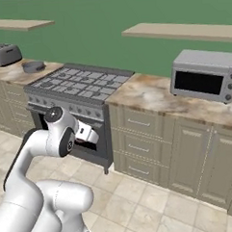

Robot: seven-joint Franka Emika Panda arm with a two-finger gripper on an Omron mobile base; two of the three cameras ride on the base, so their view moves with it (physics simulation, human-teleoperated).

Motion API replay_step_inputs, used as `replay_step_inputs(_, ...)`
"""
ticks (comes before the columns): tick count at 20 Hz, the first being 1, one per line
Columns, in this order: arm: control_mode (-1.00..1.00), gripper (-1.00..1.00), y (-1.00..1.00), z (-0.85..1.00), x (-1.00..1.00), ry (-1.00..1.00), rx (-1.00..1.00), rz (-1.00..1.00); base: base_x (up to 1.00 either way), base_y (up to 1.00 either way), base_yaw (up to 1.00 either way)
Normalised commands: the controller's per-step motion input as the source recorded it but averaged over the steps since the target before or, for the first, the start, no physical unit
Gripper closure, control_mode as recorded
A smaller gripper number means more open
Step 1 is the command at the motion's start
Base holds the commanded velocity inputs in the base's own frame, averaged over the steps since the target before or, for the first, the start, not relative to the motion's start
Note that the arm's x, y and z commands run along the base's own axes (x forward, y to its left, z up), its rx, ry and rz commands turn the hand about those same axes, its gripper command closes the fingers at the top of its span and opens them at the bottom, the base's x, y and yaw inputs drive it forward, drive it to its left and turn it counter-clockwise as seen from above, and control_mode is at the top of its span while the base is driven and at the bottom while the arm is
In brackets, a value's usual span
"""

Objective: Turn on the sink faucet. Then move the onion from the counter to the sink. Turn off the sink. Move the vegetable from the sink to the pot next to the stove. Finally move the pot to the front left burner.

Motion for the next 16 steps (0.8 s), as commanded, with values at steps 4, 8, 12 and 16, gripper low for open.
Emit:
replay_step_inputs(4,1.00,1.00,0.00,0.00,0.00,0.00,0.00,0.00,0.01,-0.10,0.02)
replay_step_inputs(8,1.00,1.00,0.00,0.00,0.00,0.00,0.00,0.00,0.38,-0.17,0.11)
replay_step_inputs(12,1.00,1.00,0.00,0.00,0.00,0.00,0.00,0.00,0.42,-0.22,0.14)
replay_step_inputs(16,1.00,1.00,0.00,0.00,0.00,0.00,0.00,0.00,0.43,-0.28,0.15)
